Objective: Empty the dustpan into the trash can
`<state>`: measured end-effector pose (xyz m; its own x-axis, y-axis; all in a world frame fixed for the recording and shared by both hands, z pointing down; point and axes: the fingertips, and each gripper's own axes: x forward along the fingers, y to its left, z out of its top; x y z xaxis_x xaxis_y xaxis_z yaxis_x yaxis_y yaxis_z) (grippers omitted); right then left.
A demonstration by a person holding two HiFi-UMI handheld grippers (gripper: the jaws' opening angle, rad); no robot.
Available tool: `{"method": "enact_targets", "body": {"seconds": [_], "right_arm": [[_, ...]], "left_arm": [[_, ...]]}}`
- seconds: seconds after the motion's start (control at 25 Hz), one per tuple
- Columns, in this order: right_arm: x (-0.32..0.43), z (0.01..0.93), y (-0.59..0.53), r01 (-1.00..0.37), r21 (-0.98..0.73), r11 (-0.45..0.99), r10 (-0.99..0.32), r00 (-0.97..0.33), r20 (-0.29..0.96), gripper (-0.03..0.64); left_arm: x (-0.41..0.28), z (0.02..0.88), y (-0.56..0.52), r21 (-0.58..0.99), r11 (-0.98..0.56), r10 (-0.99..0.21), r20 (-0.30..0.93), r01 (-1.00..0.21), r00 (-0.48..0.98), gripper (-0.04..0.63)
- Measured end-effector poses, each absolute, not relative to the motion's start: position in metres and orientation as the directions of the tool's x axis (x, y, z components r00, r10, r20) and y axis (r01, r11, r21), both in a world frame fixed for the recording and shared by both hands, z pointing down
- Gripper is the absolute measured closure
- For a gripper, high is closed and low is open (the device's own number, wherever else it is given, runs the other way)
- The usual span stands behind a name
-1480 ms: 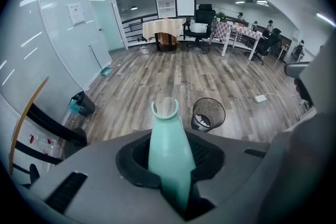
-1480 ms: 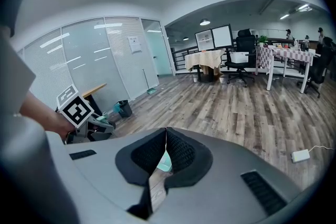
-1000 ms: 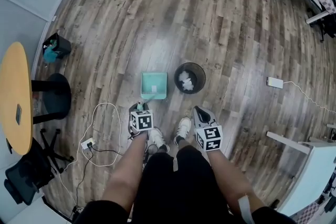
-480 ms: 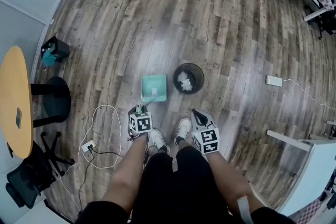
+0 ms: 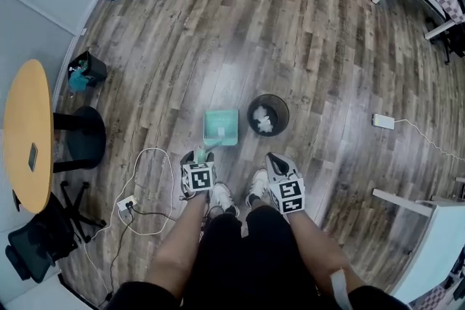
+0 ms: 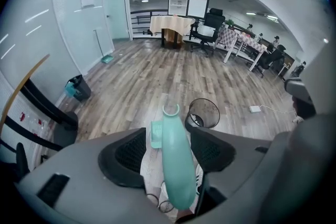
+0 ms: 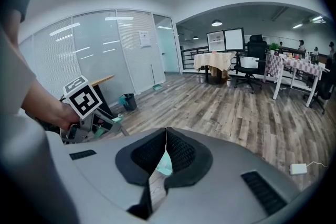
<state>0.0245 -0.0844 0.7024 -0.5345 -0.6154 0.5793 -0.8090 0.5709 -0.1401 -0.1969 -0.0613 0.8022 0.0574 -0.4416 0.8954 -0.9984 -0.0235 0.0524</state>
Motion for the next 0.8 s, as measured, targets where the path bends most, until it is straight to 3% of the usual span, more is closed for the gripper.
{"method": "enact_targets", "body": {"seconds": [0.48, 0.68, 0.8], "right_arm": [[-0.002, 0.661, -0.069, -0.783, -0.174, 0.598, -0.62, -0.589, 0.519, 0.592], [0.006, 0.621, -0.081, -0.797, -0.139, 0.587, -0.677, -0.578, 0.456, 0.592], [0.007, 0.594, -0.094, -0.806, -0.114, 0.58, -0.713, -0.571, 0.407, 0.592]], "left_arm": [[-0.193, 0.664, -0.067, 0.066, -0.057, -0.66, 0.746, -0.996, 0.087, 0.334], [-0.186, 0.613, -0.064, 0.088, -0.062, -0.739, 0.665, -0.994, 0.105, 0.435], [-0.187, 0.588, -0.066, 0.098, -0.051, -0.791, 0.603, -0.994, 0.1, 0.545]]}}
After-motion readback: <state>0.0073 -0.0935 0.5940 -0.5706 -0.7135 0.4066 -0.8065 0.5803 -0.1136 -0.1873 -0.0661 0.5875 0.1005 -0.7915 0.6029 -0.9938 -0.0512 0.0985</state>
